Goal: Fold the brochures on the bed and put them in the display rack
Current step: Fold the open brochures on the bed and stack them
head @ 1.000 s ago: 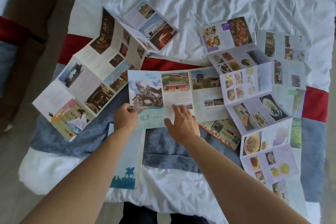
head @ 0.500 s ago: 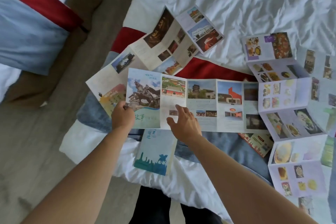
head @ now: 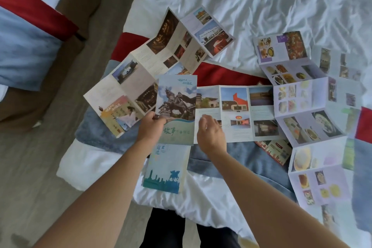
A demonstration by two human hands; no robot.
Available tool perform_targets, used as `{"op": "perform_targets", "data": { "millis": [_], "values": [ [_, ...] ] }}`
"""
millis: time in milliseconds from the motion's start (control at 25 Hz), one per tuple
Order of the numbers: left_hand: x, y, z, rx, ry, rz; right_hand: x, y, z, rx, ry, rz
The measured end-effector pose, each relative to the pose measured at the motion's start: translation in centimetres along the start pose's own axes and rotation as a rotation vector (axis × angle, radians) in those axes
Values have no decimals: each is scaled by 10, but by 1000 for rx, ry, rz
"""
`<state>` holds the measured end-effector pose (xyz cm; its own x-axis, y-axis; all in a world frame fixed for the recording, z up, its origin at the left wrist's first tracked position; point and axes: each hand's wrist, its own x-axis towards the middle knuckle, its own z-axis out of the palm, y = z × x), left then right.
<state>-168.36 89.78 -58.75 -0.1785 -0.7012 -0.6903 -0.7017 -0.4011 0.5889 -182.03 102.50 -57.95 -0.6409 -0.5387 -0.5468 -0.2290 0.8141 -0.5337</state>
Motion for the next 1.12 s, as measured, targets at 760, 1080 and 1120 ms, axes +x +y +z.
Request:
{"op": "perform_targets", "data": {
  "millis": [760,1080,1120],
  "values": [
    [28,39,146,130,151,-96,64,102,-53,-151,83,83],
    [26,70,165,-16,157,-186,74,107,-81,-156,214,166],
    [24,73,164,5,178,-174,74,107,-84,-149,205,170]
  ]
}}
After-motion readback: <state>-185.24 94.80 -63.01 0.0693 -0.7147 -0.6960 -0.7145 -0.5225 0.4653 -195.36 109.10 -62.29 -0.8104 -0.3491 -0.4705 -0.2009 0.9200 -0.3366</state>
